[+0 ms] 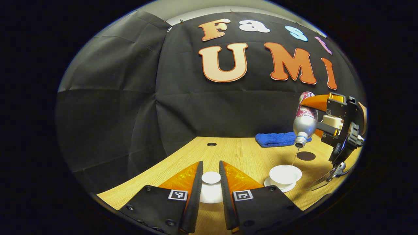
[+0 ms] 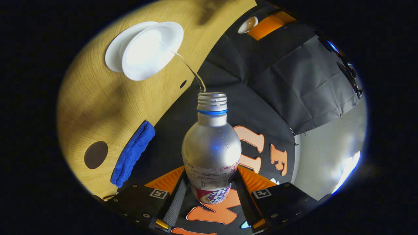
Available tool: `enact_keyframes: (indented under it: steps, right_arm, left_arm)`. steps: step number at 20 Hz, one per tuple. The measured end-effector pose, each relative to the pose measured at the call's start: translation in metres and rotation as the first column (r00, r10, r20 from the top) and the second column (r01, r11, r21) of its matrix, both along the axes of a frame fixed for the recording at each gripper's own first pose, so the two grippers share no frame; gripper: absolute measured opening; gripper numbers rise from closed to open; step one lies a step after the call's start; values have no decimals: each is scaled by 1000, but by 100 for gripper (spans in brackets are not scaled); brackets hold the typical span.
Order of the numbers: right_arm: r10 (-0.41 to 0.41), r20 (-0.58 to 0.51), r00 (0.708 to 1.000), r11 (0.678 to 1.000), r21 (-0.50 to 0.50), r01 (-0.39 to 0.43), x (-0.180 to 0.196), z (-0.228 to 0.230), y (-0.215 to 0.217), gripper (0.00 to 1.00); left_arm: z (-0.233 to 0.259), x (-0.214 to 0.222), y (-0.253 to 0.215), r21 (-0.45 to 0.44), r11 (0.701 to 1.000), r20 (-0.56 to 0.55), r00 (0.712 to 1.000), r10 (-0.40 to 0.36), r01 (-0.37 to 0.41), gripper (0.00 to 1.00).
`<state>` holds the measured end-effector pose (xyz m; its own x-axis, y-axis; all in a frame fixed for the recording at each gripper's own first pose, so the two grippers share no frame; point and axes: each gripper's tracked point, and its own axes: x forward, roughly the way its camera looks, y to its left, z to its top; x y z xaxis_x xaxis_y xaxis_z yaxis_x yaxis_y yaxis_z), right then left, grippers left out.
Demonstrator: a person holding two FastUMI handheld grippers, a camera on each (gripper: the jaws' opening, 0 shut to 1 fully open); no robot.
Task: Open the teacup lid with one hand, grasp the water bottle and pour water into the teacup with the other hand; after pouring, place the water bottle on the coaster and then close the teacup lid.
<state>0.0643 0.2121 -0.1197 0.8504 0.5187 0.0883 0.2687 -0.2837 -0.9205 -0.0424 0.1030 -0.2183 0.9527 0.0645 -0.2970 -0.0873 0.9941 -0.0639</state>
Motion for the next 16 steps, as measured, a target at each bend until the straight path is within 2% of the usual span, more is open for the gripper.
enact_keyframes:
  steps: [6,7,9,12,13,14,16]
  right_arm:
    - [-6,-51,999,1000,14,6,-5,-24,4,79]
    - [-10,-64,998,1000,20,12,-5,-28,5,76]
    - [-20,-91,996,999,42,24,-5,-35,4,79]
    - [-26,-148,989,994,101,42,-7,-44,4,79]
    - [-24,-157,987,992,122,44,-7,-45,4,79]
    - [-27,-172,985,988,145,52,-9,-46,4,79]
    - [-26,-250,968,972,221,83,-9,-54,-3,80]
  left_arm:
    - [10,-1,-12,8,1000,31,999,-16,15,36]
    - [10,1,-15,1,1000,33,999,-21,21,37]
    - [8,3,-19,-5,1000,30,999,-25,25,36]
    - [16,6,-27,-12,999,48,998,-36,36,36]
    - [19,8,-30,-14,999,55,998,-40,41,39]
    - [22,10,-33,-19,999,65,997,-48,50,36]
    - [27,13,-41,-27,997,77,995,-64,66,37]
